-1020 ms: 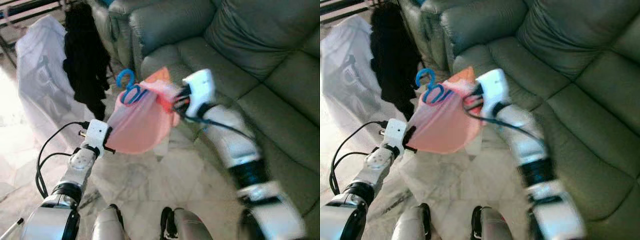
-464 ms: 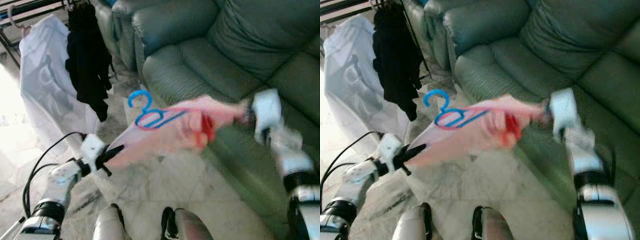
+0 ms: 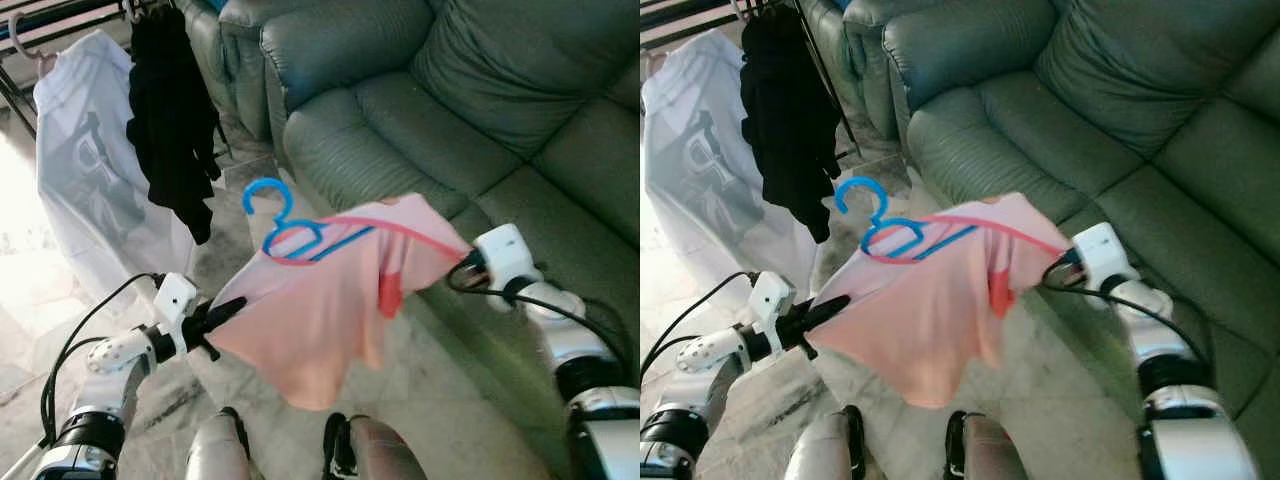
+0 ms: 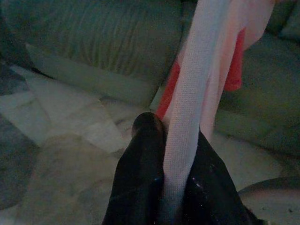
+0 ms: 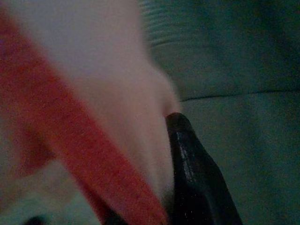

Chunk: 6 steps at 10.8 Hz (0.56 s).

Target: Hang hanger

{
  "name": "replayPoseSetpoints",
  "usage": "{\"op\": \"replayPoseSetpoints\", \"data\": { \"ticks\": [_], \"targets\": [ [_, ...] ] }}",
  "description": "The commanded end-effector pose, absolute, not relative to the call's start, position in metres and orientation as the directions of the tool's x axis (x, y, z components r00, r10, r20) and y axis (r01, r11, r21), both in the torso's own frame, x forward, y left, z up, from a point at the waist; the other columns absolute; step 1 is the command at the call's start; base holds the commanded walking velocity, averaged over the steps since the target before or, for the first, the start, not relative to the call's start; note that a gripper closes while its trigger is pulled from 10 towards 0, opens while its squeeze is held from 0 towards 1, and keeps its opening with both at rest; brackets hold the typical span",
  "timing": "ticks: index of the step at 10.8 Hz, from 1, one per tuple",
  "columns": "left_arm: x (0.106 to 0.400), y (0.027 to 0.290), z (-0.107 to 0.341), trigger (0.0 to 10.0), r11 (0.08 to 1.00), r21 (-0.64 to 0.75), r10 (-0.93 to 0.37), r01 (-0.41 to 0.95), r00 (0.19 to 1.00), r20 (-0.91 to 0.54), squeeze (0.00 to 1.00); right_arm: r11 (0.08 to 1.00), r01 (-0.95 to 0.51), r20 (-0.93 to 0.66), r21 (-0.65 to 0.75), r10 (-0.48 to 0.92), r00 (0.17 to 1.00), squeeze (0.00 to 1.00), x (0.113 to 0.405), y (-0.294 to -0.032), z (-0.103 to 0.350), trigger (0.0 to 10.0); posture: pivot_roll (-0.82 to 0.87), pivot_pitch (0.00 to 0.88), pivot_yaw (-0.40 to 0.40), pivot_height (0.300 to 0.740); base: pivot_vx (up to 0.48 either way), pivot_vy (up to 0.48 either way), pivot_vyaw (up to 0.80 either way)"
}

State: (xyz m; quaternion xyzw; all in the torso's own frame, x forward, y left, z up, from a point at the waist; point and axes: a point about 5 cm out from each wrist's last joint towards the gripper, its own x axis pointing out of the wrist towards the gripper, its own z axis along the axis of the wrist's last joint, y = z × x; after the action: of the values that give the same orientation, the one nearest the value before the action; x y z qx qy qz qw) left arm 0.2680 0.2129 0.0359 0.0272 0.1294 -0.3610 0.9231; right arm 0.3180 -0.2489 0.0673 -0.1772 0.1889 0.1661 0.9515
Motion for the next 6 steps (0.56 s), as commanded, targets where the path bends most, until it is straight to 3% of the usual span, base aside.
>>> {"op": "replayPoseSetpoints", "data": {
  "ticks": [1,2,3,4,6],
  "targets": [
    [0.269,0.223,0.039,0.0,0.779,-0.043,-0.617,0.626,0.752,-0.231,0.00,0.844,-0.452,-0.463,-0.289,0.290,0.838,0.00,0.309,-0.247,0.058,0.0,-0.05,0.229,-0.067,0.740,0.000,0.000,0.00],
    [0.267,0.219,0.038,0.0,0.761,-0.061,-0.640,0.646,0.731,-0.236,0.00,0.815,-0.443,-0.450,-0.373,0.259,0.855,0.00,0.311,-0.250,0.062,0.0,-0.05,0.232,-0.068,0.740,0.000,0.000,0.00],
    [0.264,0.218,0.034,0.0,0.746,-0.026,-0.643,0.665,0.710,-0.287,0.00,0.835,-0.503,-0.456,-0.222,0.367,0.811,0.00,0.312,-0.249,0.067,0.0,-0.05,0.232,-0.068,0.740,0.000,0.000,0.00],
    [0.263,0.221,0.031,0.0,0.755,-0.031,-0.632,0.655,0.714,-0.302,0.00,0.651,-0.721,-0.529,-0.236,0.536,0.658,0.00,0.301,-0.246,0.072,0.0,-0.05,0.236,-0.069,0.740,0.000,0.000,0.00],
    [0.263,0.224,0.030,0.0,0.766,-0.013,-0.612,0.643,0.724,-0.318,0.00,0.514,-0.846,-0.576,-0.144,0.652,0.494,0.00,0.289,-0.258,0.085,0.0,-0.05,0.234,-0.073,0.740,0.000,0.000,0.00]
  ]
}}
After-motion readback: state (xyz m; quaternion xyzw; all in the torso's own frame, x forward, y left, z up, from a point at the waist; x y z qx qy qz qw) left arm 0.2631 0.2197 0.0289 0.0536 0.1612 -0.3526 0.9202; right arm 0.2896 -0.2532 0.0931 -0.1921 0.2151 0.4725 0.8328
